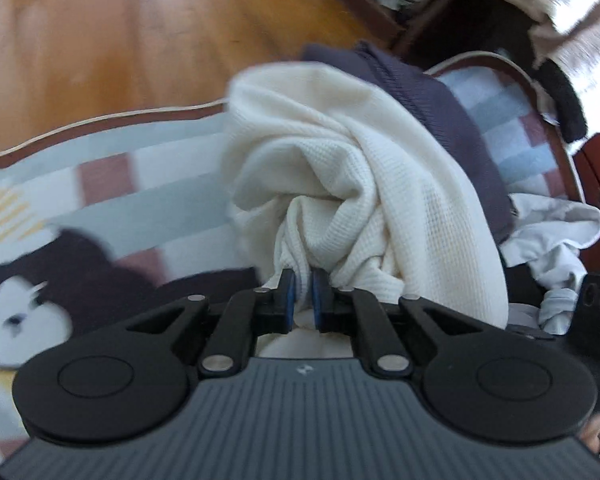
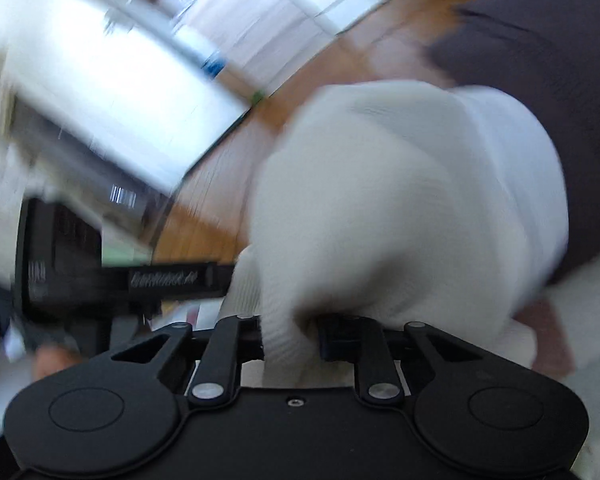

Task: Fold clothes
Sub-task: 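Lift the sleepsuit with both grippers and carry it onto the open rug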

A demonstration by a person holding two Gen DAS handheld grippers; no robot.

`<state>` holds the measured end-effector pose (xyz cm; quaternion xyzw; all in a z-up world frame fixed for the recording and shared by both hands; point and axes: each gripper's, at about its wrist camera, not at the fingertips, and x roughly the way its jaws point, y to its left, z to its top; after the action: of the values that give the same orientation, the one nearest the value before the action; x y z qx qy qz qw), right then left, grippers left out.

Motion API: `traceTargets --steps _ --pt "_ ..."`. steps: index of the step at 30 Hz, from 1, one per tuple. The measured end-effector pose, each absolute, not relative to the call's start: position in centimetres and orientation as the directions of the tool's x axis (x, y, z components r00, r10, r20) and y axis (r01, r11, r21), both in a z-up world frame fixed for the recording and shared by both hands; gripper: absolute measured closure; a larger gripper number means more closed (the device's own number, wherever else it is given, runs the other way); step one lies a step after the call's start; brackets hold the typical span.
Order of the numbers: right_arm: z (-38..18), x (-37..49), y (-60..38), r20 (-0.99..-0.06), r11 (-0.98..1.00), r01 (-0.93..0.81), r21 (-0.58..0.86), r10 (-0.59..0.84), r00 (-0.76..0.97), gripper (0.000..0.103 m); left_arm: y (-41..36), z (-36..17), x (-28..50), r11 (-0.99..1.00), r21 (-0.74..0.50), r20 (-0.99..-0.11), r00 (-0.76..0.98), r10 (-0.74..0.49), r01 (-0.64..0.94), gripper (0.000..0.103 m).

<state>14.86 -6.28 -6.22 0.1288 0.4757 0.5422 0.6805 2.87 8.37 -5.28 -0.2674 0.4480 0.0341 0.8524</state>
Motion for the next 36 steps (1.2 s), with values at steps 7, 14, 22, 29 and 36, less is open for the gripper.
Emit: traceTargets --steps 7,14,22,29,36 --pt "-1.1 9.5 3.9 -0.527 0.201 -0.882 0.427 0.848 -0.062 0.088 17.2 -3.3 -3.6 0.736 -0.490 -0.750 0.656 -0.084 -0.466 0.100" --pt "4.5 7.1 11.4 -0.441 0.074 -0.933 0.353 0.893 -0.096 0.088 24.3 1.7 -9.9 0.695 -0.507 -0.659 0.749 0.070 -0.510 0.092" --pt "-4.0 8.0 13.2 -0.699 0.290 -0.854 0.431 0.706 -0.113 0.068 26.0 -7.7 -14.3 0.644 -0.212 -0.823 0.489 0.287 -0.735 0.052" --pt "-7.7 10.5 7.2 -0.755 0.473 -0.744 0.472 0.652 -0.065 0.046 25.8 -8.1 -14.1 0.707 -0.251 -0.768 0.580 0.271 -0.661 0.051" --pt "-11.8 9.8 10.0 -0.715 0.429 -0.658 0.619 0.655 -0.244 0.032 24.4 -9.6 -11.8 0.776 -0.297 -0.720 0.664 0.201 -0.556 0.051"
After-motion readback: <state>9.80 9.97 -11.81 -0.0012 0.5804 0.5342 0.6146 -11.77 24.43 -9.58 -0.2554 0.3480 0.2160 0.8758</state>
